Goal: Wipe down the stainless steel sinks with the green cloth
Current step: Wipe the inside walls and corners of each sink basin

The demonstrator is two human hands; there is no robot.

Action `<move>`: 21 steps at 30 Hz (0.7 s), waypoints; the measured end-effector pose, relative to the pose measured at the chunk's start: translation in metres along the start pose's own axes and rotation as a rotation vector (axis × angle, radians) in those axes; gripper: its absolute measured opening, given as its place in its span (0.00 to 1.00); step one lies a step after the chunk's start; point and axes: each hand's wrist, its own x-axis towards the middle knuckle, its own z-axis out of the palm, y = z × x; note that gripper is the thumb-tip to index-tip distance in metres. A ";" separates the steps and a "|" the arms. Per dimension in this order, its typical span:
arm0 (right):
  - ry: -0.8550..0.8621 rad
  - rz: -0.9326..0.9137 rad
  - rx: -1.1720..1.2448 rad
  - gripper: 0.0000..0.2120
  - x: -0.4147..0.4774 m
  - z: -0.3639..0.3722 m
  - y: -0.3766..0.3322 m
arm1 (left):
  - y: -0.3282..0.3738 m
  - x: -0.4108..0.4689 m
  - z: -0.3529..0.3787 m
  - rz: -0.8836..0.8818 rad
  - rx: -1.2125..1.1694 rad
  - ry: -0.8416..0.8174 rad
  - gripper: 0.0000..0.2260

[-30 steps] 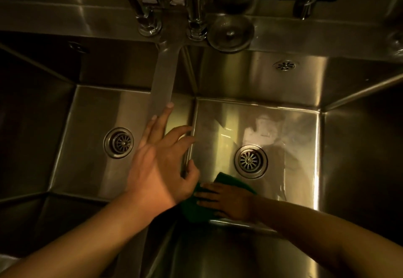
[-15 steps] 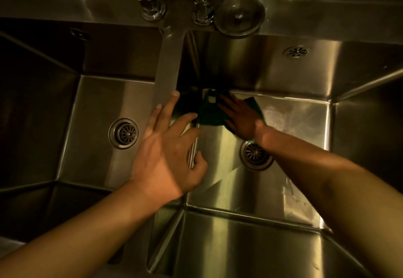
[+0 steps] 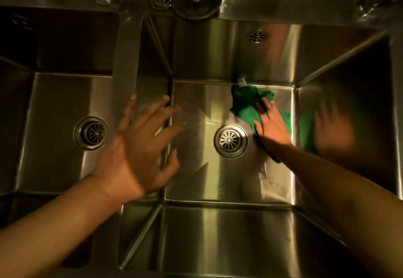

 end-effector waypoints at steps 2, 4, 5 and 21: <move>0.001 0.038 0.000 0.29 -0.014 0.004 0.009 | -0.001 -0.001 0.002 0.020 -0.062 0.025 0.19; -0.006 0.094 0.003 0.29 -0.028 0.008 0.014 | -0.002 -0.001 0.004 0.007 -0.129 0.050 0.19; -0.005 0.118 0.003 0.28 -0.035 0.011 0.015 | -0.003 -0.001 0.005 -0.005 -0.145 0.064 0.18; -0.376 -0.657 -0.165 0.41 -0.137 0.070 -0.032 | -0.002 -0.004 0.000 0.033 -0.109 0.024 0.20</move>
